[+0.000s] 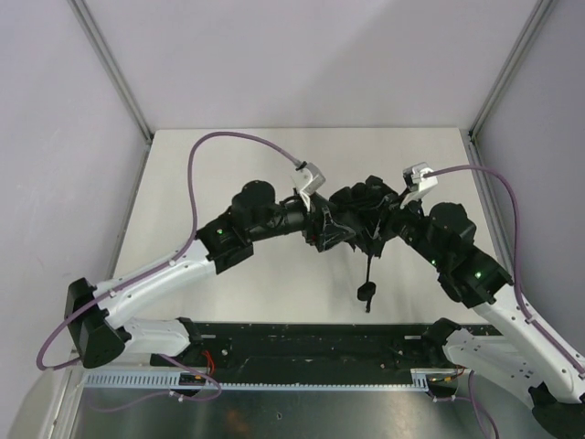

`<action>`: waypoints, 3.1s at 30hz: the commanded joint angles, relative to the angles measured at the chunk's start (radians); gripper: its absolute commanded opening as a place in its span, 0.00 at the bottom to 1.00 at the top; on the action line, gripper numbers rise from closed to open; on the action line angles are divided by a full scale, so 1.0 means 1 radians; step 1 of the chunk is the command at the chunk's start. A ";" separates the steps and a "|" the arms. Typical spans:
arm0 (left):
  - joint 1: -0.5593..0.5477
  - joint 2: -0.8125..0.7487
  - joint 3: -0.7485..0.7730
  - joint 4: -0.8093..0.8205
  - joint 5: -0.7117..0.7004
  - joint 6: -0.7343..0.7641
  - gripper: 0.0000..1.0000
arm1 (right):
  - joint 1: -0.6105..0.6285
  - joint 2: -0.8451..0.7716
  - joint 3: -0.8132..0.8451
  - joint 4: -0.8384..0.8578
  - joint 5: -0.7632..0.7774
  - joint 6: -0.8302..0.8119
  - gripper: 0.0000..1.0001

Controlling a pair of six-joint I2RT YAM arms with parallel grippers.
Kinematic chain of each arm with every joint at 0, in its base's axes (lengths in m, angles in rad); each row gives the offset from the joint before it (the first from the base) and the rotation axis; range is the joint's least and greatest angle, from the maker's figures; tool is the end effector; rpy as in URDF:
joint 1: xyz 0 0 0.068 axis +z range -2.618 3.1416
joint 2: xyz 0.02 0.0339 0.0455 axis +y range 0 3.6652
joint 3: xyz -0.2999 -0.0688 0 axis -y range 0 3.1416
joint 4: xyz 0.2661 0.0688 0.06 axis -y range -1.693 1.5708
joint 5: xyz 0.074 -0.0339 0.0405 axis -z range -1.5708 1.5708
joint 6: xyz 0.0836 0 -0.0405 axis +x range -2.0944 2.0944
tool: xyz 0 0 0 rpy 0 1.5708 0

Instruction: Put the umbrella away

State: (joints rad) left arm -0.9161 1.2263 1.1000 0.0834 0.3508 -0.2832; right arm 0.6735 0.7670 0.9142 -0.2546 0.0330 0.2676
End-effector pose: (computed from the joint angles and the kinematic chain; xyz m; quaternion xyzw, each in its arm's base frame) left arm 0.1858 -0.2893 0.4152 0.3360 0.6382 -0.4884 0.4912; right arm 0.1699 0.1320 0.4031 -0.1392 0.7309 0.2919 0.6010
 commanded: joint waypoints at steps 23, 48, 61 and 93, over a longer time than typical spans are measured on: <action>0.104 -0.214 -0.278 -0.192 0.120 0.253 0.00 | -0.383 -0.001 0.147 0.179 -1.089 0.349 0.00; 0.300 -0.576 -0.326 -0.281 -0.350 0.071 0.92 | -0.392 0.384 0.517 -0.219 0.476 -0.373 0.00; 0.302 -0.624 -0.525 -0.281 -0.594 -0.319 0.94 | 0.038 0.893 0.432 0.348 0.897 -1.029 0.00; 0.352 -0.500 -0.734 -0.203 -0.511 -0.868 0.98 | 0.105 1.401 0.378 -0.262 -0.627 -0.477 0.00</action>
State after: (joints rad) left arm -0.5980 0.6350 0.3439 -0.2356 -0.2626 -1.0325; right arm 0.7887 2.0235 1.3697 -0.3576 -0.2790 -0.2794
